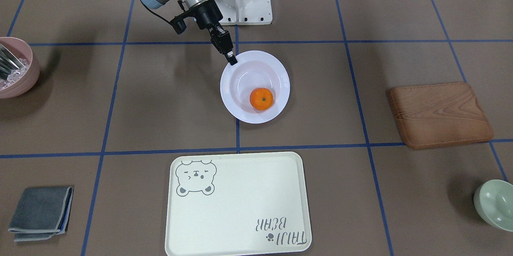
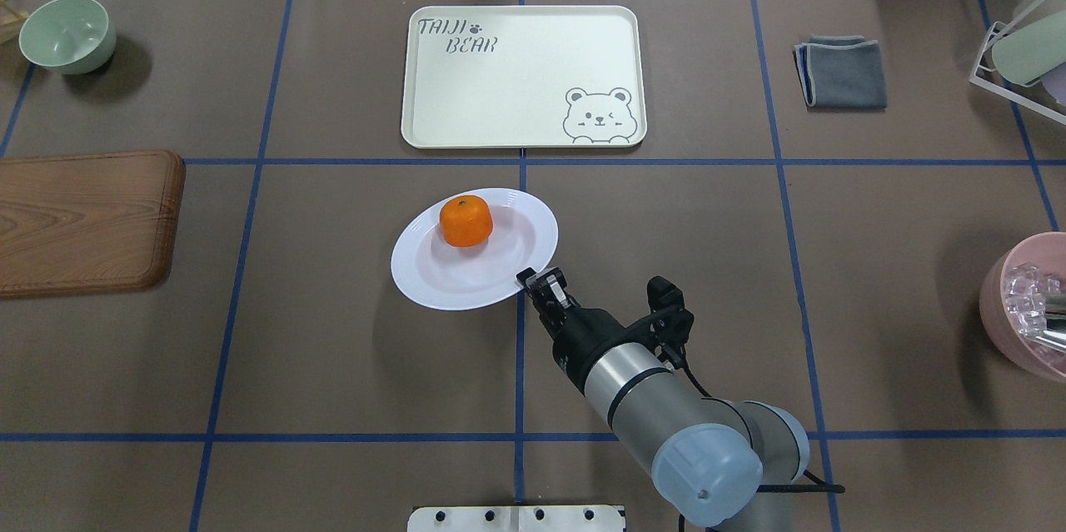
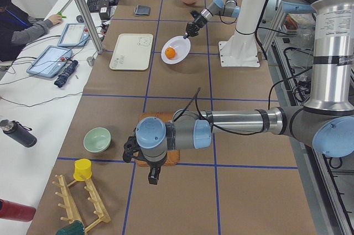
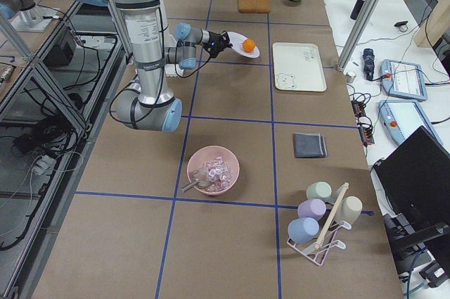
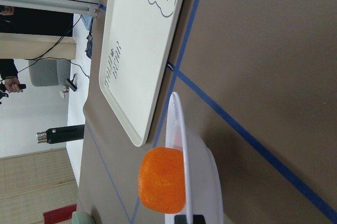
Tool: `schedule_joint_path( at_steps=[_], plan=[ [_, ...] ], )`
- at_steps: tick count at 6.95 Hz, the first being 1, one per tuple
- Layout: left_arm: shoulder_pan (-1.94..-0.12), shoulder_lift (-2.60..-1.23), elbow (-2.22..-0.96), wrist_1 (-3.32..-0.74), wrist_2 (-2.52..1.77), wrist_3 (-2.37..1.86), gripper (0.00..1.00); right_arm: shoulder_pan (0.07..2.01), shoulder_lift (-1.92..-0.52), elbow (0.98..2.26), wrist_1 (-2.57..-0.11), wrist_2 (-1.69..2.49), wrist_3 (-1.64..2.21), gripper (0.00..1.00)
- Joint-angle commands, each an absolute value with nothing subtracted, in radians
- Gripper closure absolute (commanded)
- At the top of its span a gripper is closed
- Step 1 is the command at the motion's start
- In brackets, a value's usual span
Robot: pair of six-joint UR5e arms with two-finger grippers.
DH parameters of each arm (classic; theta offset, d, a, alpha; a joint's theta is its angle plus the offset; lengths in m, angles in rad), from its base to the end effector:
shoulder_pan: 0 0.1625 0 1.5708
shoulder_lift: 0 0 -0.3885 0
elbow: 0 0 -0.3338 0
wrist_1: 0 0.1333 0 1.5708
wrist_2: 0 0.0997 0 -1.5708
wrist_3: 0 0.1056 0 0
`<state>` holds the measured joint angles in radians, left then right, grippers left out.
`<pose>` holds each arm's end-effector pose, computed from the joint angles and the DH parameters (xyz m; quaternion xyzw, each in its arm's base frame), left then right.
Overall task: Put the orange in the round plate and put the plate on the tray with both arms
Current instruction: 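Slide the plate with the right gripper onto the cream bear tray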
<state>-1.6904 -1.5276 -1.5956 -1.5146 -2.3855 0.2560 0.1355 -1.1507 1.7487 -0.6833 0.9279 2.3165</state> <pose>-0.1051 -0.4013 0.6365 0.0403 0.3953 0.0478 0.9164 -0.4956 -0.2660 0.2372 0.0292 -0.6819 0.4913 0.5410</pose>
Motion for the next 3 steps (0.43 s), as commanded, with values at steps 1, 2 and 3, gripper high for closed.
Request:
schedule_joint_path(
  at_steps=[1,2,3],
  plan=[
    [-1.69,-1.526,-1.612,-1.516,-2.385,0.22,0.02,0.159,-1.15,1.749,-0.641,0.917,2.321,1.0],
    [-1.69,-1.496,-1.652,-1.516,-2.384,0.206,0.02,0.17,-1.146,1.749,-0.641,0.917,2.327,1.0],
    [-1.69,-1.47,-1.67,-1.517,-2.385,0.175,0.02,0.202,-1.128,1.746,-0.644,0.916,2.339,1.0]
  ],
)
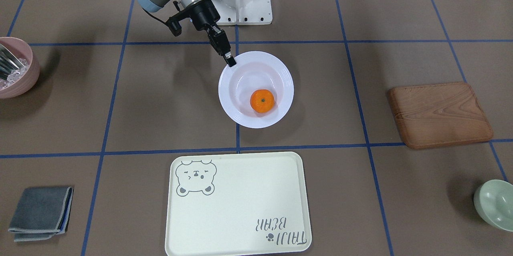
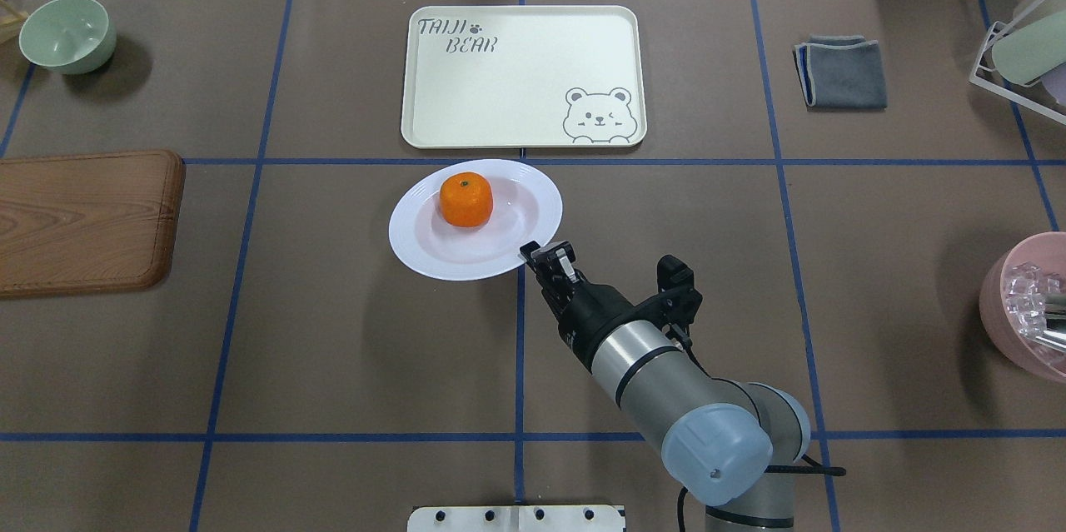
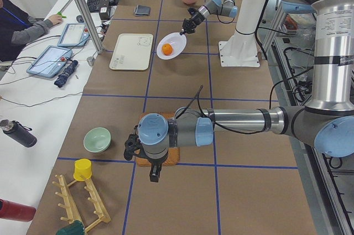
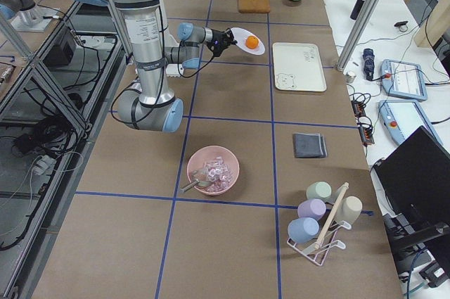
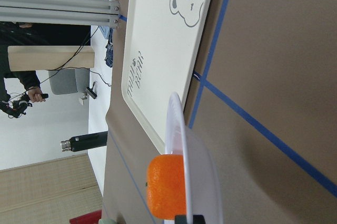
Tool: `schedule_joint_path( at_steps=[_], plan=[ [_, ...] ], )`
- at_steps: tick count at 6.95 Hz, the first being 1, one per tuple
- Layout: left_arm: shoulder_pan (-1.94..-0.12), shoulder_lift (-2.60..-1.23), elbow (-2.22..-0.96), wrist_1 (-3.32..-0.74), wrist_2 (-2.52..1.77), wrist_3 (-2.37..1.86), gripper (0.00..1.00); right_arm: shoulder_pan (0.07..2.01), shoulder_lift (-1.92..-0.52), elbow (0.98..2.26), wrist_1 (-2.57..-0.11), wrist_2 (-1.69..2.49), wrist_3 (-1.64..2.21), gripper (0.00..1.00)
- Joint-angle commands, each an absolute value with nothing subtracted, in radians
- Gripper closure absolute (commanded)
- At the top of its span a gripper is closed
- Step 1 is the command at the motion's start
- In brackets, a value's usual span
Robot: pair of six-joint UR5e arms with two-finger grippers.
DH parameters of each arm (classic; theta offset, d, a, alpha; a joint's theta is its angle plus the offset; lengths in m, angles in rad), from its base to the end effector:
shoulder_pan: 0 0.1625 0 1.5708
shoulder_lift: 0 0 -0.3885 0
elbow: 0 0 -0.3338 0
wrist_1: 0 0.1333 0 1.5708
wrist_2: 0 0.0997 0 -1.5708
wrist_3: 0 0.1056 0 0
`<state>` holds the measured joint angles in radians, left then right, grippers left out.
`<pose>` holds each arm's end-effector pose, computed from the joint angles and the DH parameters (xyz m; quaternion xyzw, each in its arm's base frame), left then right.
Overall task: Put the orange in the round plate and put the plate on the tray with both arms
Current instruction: 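Slide the plate with the right gripper onto the cream bear tray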
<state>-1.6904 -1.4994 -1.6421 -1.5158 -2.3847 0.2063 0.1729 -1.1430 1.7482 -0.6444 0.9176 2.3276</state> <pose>-0.1041 -0.3920 0.6279 0.0392 0.3945 0.0289 0.9176 -0.4816 -0.2846 0.2297 0.0325 -0.6953 0.5048 0.5106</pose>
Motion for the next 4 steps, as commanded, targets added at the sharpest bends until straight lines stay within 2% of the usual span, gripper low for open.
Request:
schedule_joint_path(
  at_steps=[1,2,4],
  plan=[
    [-1.69,-1.45,-1.683,-1.535,-2.385,0.169,0.02,0.251,-1.109,1.735,-0.647,0.917,2.341,1.0],
    [-1.69,-1.431,-1.715,-1.542,-2.387,0.119,0.02,0.312,-1.057,1.677,-0.652,0.919,2.347,1.0],
    [-1.687,-1.408,-1.741,-1.606,-2.385,0.031,0.02,0.42,-0.888,1.405,-0.661,0.928,2.365,1.0]
  ],
)
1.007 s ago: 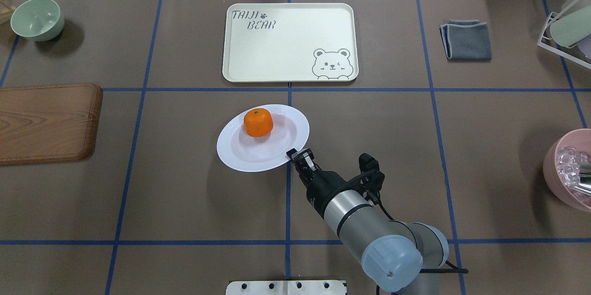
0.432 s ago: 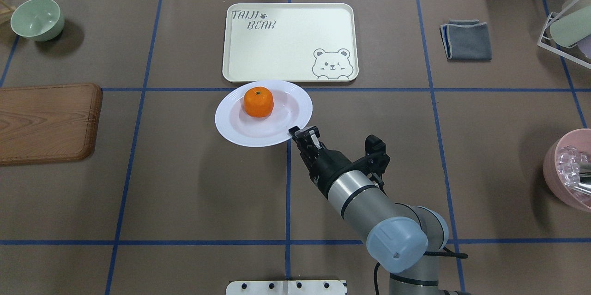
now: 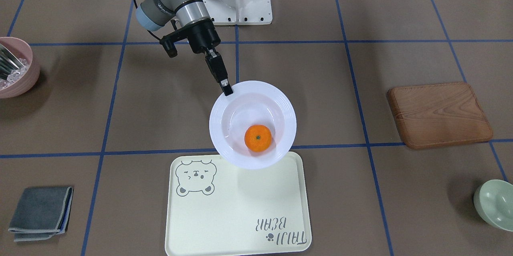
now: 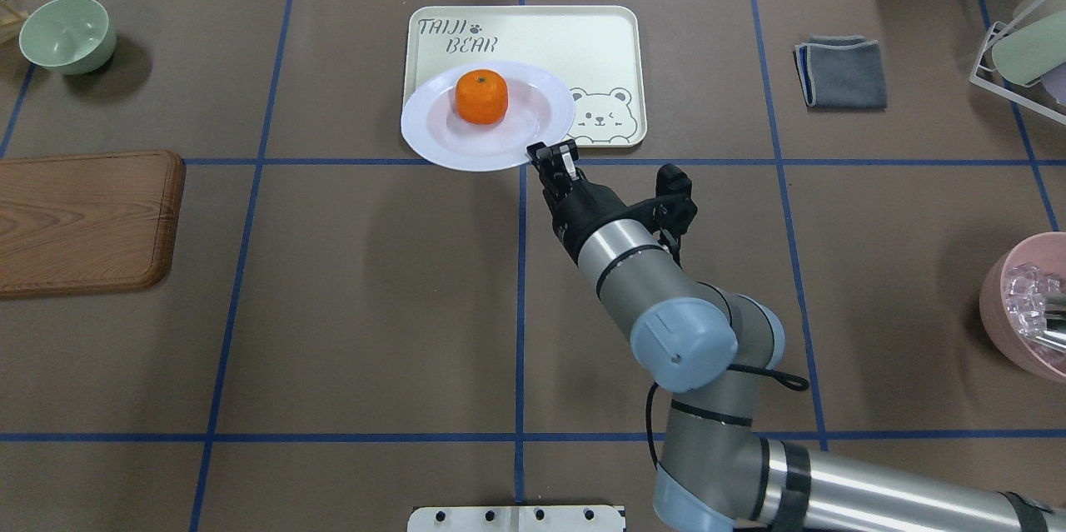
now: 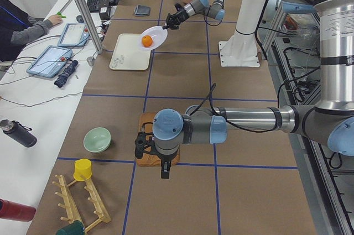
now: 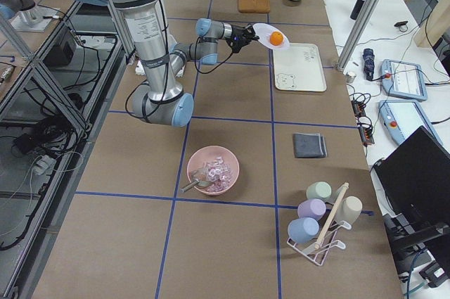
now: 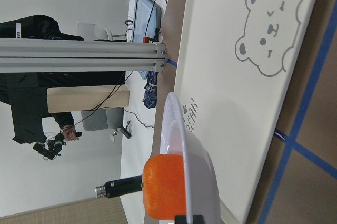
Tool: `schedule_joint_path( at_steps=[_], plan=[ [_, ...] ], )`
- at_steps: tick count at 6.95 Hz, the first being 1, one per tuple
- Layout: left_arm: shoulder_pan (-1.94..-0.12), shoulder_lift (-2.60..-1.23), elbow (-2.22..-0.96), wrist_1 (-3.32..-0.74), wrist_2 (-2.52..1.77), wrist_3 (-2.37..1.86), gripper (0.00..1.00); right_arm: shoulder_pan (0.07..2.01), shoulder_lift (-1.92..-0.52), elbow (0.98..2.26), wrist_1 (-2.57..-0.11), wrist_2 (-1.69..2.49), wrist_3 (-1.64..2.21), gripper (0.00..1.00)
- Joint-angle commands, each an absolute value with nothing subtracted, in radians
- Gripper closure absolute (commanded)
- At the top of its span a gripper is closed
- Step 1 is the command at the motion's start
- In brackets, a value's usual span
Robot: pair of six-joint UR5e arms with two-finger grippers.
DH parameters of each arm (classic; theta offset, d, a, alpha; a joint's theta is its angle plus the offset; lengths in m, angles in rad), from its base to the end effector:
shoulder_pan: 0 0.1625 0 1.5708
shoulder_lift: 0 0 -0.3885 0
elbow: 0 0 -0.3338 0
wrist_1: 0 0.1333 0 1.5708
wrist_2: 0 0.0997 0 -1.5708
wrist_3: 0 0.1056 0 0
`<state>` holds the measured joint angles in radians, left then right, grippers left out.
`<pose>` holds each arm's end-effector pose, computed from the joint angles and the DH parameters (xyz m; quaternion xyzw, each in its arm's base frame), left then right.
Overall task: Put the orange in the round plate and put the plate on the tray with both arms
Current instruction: 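Slide the plate with the right gripper onto the cream bear tray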
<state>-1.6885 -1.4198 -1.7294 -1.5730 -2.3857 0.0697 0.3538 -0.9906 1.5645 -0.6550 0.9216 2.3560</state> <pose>-0.1002 -0.3665 0.6155 0.0416 0.3941 -0.0201 0.9179 -0.4807 -0.3877 0.2136 0.0915 -0.6778 0.5578 0.4703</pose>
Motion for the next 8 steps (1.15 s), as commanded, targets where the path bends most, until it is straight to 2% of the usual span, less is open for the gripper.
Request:
schedule_joint_path(
  at_steps=[1,5,6,7,8],
  plan=[
    [-1.687,-1.408,-1.741,-1.609,-2.384,0.031,0.02,0.457,-0.823,1.297,-0.675,0.936,2.387,1.0],
    [-1.686,-1.408,-1.744,-1.611,-2.385,0.031,0.02,0.514,-0.648,0.975,-0.738,0.939,2.56,1.0],
    [-1.686,-1.408,-1.744,-1.611,-2.385,0.031,0.02,0.512,-0.64,0.966,-0.739,0.939,2.56,1.0],
    [-1.686,-1.408,-1.744,-1.611,-2.385,0.031,0.02,0.509,-0.641,0.969,-0.741,0.951,2.548,0.9],
    [-1.686,-1.408,-1.744,-1.611,-2.385,0.034,0.02,0.496,-0.644,0.98,-0.744,0.953,2.484,0.31]
  ],
)
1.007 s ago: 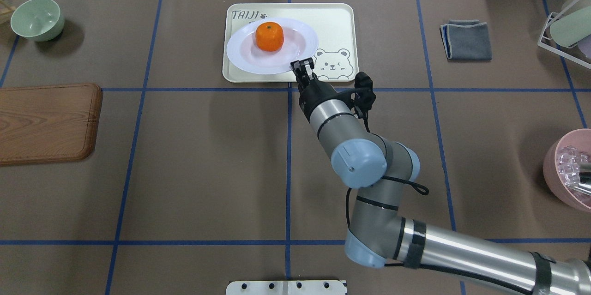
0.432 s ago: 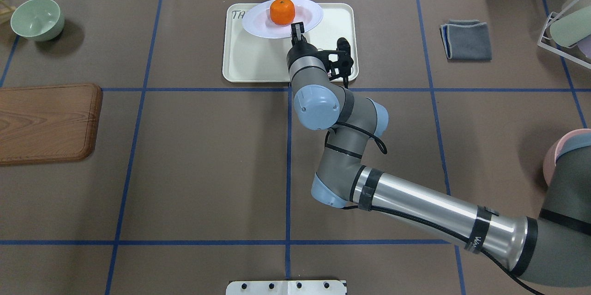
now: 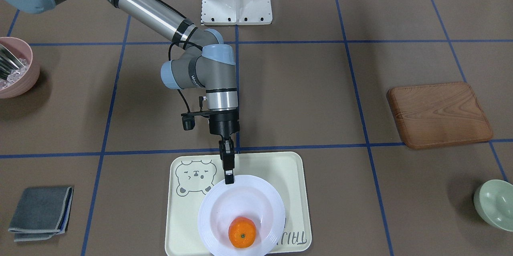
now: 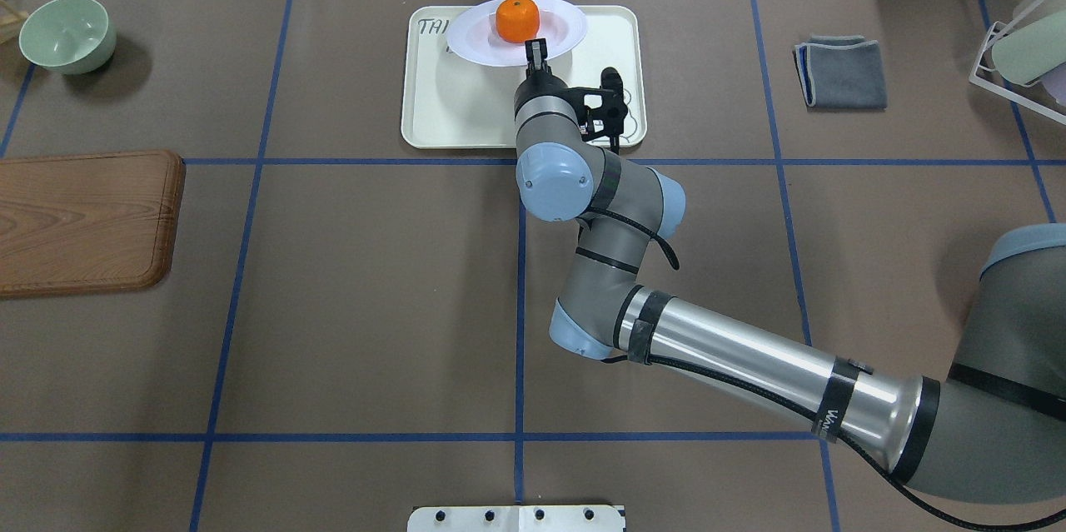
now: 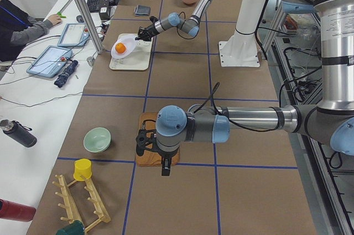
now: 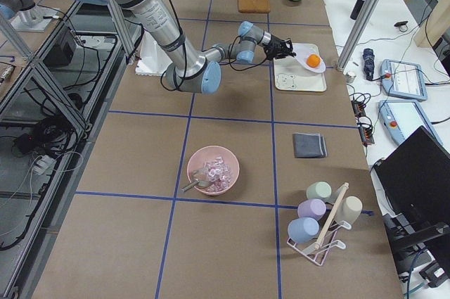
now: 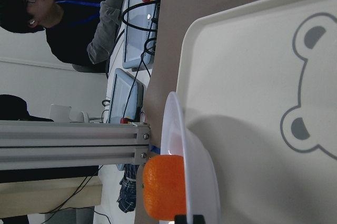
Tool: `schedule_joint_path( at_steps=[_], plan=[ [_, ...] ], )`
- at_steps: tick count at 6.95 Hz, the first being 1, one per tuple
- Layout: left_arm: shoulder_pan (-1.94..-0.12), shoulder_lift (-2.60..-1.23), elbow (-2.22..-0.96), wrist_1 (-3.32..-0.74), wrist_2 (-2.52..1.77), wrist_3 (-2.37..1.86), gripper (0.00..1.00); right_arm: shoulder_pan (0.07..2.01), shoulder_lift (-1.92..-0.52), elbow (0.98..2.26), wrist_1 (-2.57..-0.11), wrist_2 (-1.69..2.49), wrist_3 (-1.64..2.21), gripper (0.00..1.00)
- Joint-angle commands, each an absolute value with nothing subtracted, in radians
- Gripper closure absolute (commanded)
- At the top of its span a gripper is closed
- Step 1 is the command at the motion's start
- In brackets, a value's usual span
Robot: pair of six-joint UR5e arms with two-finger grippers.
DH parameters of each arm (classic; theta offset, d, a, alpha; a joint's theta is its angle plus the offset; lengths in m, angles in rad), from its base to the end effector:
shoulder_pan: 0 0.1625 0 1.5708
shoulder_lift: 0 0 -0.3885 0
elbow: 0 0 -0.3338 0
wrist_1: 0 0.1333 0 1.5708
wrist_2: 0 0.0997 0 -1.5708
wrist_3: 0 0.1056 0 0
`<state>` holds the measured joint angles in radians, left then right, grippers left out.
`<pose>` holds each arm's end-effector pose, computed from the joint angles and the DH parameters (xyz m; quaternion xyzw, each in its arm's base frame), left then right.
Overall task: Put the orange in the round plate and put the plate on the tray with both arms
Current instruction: 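Slide the plate with the right gripper onto the cream bear tray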
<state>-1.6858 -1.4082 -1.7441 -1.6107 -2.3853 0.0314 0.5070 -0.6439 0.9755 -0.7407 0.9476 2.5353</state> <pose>-0.0990 -0.3652 0.6096 0.0521 0.3932 -0.0283 0.9175 -0.5563 -0.5320 0.2297 0.1312 -0.5668 0.6588 0.4770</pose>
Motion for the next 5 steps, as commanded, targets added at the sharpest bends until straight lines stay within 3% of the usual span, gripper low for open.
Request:
schedule_joint_path(
  at_steps=[1,3,5],
  plan=[
    [-1.686,-1.408,-1.744,-1.611,-2.385,0.034,0.02,0.47,-0.669,1.02,-0.762,0.963,2.373,0.0],
    [-1.686,-1.408,-1.744,-1.611,-2.385,0.034,0.02,0.463,-0.738,1.171,-0.781,1.058,2.184,0.0],
    [-1.686,-1.408,-1.744,-1.611,-2.384,0.034,0.02,0.527,-0.747,1.286,-1.02,1.295,1.867,0.0]
  ],
)
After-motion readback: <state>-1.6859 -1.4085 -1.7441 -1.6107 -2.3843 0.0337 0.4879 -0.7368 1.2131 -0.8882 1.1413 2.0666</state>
